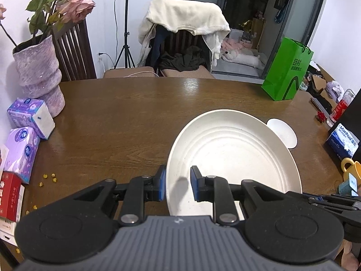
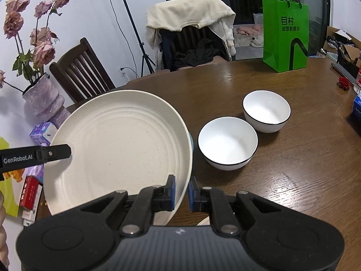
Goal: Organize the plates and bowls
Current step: 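Carry the held cream plate back over the bowls toward the plate stack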
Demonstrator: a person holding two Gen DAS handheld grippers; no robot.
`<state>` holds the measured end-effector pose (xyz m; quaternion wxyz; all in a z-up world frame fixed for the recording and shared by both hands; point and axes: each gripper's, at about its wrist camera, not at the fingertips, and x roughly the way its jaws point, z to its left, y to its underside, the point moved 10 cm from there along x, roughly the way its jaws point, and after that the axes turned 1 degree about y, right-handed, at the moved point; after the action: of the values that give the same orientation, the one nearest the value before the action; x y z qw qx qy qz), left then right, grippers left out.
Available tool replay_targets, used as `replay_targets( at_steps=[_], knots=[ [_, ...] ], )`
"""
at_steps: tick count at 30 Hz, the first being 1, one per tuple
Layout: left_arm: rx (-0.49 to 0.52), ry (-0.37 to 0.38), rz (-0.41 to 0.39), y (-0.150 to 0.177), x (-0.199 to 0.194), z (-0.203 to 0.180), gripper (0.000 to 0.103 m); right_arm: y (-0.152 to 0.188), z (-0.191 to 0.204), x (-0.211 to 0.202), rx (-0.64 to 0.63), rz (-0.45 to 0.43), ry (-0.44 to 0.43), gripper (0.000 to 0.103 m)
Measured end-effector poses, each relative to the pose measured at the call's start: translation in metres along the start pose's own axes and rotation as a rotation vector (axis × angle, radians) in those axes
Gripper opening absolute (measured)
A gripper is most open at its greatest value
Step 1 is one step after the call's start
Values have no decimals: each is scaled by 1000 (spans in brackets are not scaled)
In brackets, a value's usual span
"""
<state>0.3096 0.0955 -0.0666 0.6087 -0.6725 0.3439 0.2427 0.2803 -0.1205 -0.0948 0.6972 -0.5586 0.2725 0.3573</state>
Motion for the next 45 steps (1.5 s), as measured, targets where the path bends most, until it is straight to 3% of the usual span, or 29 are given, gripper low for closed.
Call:
replay_targets(
  at_steps=[23,45],
  knots=[
    [-23,17,-6,28,-14,3,23,25,5,-10,-21,-3,-3,11],
    [-11,50,-5,46,-16,-11,23,54,-15,-23,22,-7,3,12]
  ],
)
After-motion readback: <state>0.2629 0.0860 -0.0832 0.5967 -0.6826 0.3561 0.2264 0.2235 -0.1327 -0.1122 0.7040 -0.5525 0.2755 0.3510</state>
